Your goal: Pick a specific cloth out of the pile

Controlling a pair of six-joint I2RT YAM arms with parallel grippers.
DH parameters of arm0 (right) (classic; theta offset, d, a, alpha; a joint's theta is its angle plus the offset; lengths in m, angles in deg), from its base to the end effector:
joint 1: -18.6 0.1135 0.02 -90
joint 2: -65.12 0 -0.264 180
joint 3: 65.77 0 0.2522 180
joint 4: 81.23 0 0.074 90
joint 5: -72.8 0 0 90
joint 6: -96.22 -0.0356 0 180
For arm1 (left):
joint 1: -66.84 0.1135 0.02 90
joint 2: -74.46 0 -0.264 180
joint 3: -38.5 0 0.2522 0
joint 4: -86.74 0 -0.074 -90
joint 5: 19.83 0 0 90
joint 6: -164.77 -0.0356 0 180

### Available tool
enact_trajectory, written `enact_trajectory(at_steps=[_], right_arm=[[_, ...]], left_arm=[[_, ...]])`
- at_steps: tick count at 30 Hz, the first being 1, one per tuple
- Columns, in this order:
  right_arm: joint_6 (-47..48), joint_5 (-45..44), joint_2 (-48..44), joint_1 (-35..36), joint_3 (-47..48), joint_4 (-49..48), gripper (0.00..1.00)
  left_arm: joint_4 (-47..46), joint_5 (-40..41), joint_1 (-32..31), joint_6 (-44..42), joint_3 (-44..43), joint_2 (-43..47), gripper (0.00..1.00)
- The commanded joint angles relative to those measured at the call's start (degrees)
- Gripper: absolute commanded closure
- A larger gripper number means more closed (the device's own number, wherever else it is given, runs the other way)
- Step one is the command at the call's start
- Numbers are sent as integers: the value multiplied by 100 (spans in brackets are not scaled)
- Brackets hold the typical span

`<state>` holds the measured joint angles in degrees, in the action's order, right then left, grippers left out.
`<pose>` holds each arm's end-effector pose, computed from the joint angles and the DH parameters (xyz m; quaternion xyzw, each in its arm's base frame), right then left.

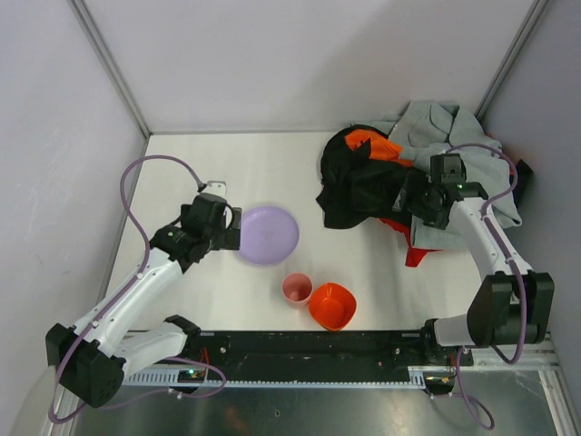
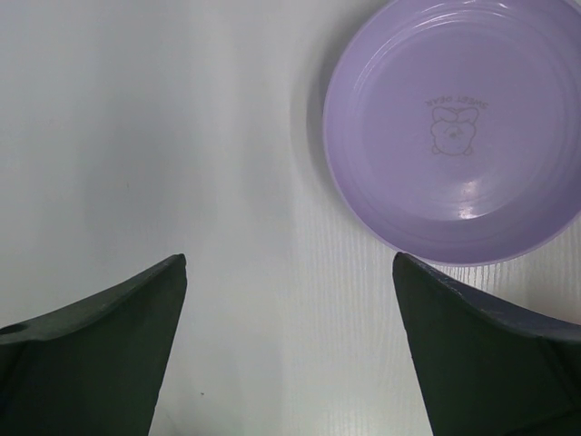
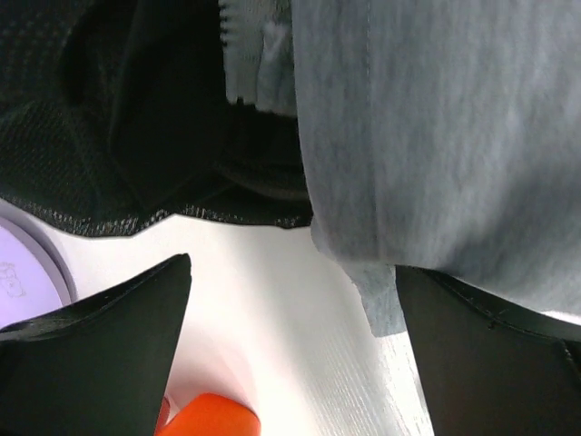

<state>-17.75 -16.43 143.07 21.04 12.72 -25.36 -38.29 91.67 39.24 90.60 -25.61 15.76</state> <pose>0.2791 0.0124 0.2839 0.1763 0.9381 0.0743 0.2886 0.1863 -0.0827 0.2813 0.0304 0.9237 0.0370 0.3802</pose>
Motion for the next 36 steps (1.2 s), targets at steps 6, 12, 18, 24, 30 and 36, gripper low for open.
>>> enact_trajectory(at_steps=[6, 12, 18, 24, 30, 36], right_arm=[[-224, 520, 843, 74, 562, -609, 1], [-305, 516, 1384, 208, 933, -664, 1], [-181, 351, 1827, 211, 1167, -718, 11], [3, 156, 2038, 200, 1271, -792, 43], [113, 82, 1959, 176, 1392, -724, 96], [240, 94, 1644, 124, 1806, -475, 100]], left_arm=[[-136, 213, -35, -129, 44, -51, 0], [-139, 228, -35, -125, 43, -122, 0], [-133, 220, -35, -116, 43, -171, 0], [-133, 216, -35, -116, 35, -214, 0], [-139, 209, -35, -126, 35, -217, 0], [-135, 198, -36, -129, 34, -198, 0]])
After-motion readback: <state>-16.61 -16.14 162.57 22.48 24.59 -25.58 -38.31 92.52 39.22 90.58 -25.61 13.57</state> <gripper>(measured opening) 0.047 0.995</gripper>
